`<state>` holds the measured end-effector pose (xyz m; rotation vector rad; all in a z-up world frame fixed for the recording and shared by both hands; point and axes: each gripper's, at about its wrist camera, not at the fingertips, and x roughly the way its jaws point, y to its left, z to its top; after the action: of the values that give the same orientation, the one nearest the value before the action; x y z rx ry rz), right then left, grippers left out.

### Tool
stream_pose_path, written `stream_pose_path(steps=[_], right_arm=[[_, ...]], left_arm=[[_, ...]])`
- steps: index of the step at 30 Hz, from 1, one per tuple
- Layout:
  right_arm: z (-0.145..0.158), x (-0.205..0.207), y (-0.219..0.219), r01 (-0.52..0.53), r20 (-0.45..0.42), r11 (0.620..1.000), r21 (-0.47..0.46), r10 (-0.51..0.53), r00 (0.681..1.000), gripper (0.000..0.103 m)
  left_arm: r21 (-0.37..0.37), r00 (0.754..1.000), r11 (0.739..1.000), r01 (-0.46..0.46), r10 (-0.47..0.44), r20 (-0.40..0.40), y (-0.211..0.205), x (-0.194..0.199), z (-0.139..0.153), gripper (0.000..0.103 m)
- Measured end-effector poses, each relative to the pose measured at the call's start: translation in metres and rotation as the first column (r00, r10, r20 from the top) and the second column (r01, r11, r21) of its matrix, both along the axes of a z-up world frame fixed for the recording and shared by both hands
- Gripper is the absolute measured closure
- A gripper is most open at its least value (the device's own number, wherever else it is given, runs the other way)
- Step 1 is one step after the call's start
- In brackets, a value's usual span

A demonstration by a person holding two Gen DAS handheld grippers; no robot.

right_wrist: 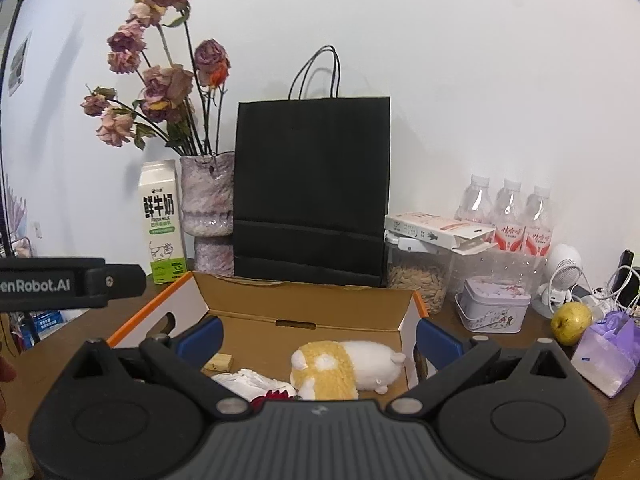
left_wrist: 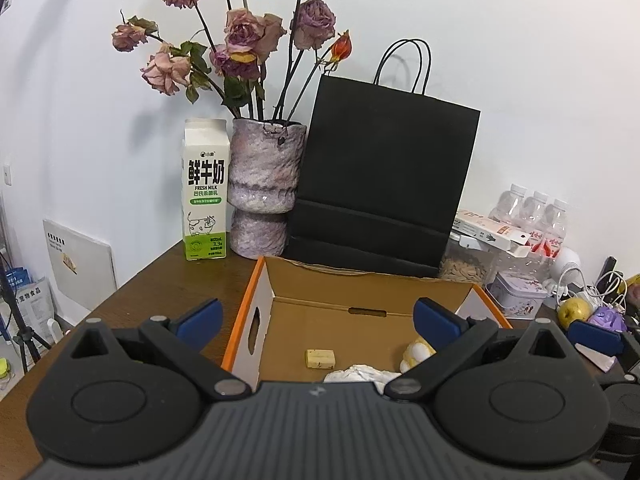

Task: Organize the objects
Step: 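Raise both open grippers up and away from the box, then move both grippers back over the navy pouch and purple burlap bag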

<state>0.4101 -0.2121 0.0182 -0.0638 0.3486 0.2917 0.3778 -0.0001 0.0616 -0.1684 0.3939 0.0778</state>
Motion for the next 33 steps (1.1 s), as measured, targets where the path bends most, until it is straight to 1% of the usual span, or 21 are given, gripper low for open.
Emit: stream_pose_path(steps=[10,16,23,33], right_arm=[[0.006,-0.028,0.0,-0.02,0.029,1.0,-0.02,0.021,0.999,0.0],[0.011,-0.045,-0.004,-0.027,0.045,1.0,-0.013,0.027,0.999,0.0],[0.012,-0.068,-0.006,-0.036,0.058,0.999,-0.022,0.037,0.998,0.0],[0.004,-0.104,-0.012,-0.037,0.05,0.999,-0.027,0.039,0.998,0.0]], left_arm=[[0.012,0.999,1.0,0.025,-0.025,0.022,0.003,-0.023,0.008,0.0],[0.023,0.998,0.999,0.04,-0.041,0.039,0.004,-0.041,0.013,0.0],[0.044,0.997,0.997,0.058,-0.059,0.04,0.007,-0.066,0.009,0.0],[0.057,0.997,0.996,0.066,-0.068,0.026,0.017,-0.103,0.0,0.0]])
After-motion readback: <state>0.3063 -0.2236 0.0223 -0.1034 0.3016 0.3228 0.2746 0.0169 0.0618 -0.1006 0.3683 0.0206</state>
